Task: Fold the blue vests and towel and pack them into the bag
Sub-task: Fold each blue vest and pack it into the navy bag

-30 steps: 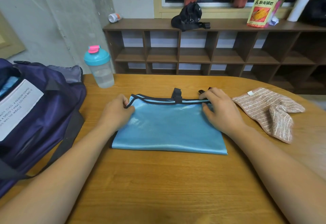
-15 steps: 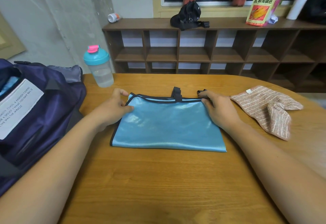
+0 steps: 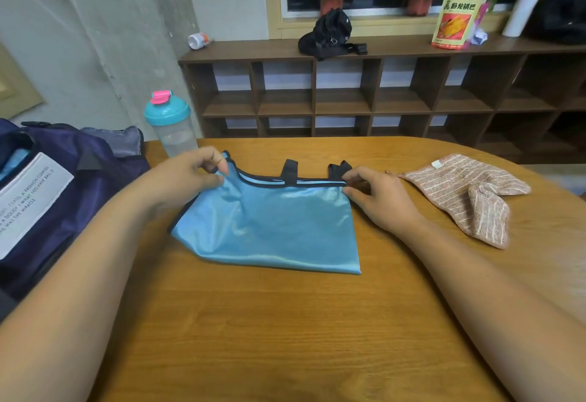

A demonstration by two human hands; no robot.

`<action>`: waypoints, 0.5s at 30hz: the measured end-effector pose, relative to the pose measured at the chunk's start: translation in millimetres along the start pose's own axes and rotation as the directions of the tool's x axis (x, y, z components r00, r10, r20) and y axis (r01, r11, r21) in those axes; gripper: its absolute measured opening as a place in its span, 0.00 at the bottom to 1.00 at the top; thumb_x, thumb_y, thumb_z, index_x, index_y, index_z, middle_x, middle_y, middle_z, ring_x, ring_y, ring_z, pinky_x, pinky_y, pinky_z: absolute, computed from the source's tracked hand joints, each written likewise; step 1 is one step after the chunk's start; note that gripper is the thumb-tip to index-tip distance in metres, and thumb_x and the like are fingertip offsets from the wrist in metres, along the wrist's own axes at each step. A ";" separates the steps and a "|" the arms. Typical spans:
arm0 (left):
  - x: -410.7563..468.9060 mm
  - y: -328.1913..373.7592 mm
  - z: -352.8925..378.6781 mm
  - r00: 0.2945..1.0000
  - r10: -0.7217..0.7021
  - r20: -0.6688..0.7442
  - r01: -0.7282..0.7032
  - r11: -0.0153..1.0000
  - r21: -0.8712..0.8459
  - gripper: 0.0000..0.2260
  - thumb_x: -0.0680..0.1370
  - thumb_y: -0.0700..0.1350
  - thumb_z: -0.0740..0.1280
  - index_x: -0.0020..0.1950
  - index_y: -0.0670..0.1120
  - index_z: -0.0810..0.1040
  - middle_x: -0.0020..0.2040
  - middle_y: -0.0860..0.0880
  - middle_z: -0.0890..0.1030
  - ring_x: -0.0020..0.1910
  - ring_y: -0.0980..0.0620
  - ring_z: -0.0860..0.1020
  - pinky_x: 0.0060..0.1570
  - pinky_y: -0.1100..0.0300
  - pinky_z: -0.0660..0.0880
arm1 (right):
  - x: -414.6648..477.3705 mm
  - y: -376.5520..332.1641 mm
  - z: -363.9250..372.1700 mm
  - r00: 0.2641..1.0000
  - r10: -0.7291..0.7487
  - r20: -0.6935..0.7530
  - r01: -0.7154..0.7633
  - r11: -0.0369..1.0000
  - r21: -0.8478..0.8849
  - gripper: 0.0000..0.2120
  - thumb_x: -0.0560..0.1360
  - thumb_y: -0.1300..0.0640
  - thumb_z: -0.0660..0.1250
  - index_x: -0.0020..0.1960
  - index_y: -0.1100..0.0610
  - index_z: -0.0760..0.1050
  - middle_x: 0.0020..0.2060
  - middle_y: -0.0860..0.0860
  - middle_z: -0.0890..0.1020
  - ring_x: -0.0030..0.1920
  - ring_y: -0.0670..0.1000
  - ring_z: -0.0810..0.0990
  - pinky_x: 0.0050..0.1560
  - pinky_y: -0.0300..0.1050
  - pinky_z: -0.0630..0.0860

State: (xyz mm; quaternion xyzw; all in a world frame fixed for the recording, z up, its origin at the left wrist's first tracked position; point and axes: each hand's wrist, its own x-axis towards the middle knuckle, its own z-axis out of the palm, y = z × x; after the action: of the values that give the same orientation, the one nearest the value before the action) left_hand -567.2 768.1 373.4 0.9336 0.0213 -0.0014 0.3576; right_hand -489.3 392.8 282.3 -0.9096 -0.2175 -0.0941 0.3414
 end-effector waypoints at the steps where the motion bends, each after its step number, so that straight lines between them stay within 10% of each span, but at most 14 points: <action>1: 0.6 9.1 -0.2 1.000 0.015 0.008 -0.015 1.000 0.003 0.06 0.81 0.43 0.73 0.54 0.54 0.82 0.52 0.49 0.80 0.52 0.43 0.78 0.52 0.52 0.72 | -0.2 -0.5 -0.3 1.000 0.007 0.006 -0.007 1.000 -0.001 0.14 0.80 0.51 0.74 0.65 0.48 0.81 0.56 0.42 0.85 0.56 0.41 0.81 0.57 0.33 0.74; 15: 20.4 132.1 88.1 0.948 0.097 0.303 -0.082 0.995 -0.063 0.06 0.80 0.42 0.74 0.55 0.49 0.83 0.43 0.50 0.80 0.39 0.51 0.83 0.42 0.56 0.85 | 1.3 5.3 2.8 1.000 0.010 0.001 -0.010 1.000 -0.002 0.13 0.80 0.52 0.74 0.64 0.50 0.81 0.56 0.43 0.86 0.57 0.44 0.82 0.64 0.45 0.79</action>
State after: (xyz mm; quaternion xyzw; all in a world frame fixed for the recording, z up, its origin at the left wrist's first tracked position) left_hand -540.3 611.9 395.6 0.9130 -0.0766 -0.1292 0.3792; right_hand -485.6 391.6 277.6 -0.9110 -0.2130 -0.0925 0.3408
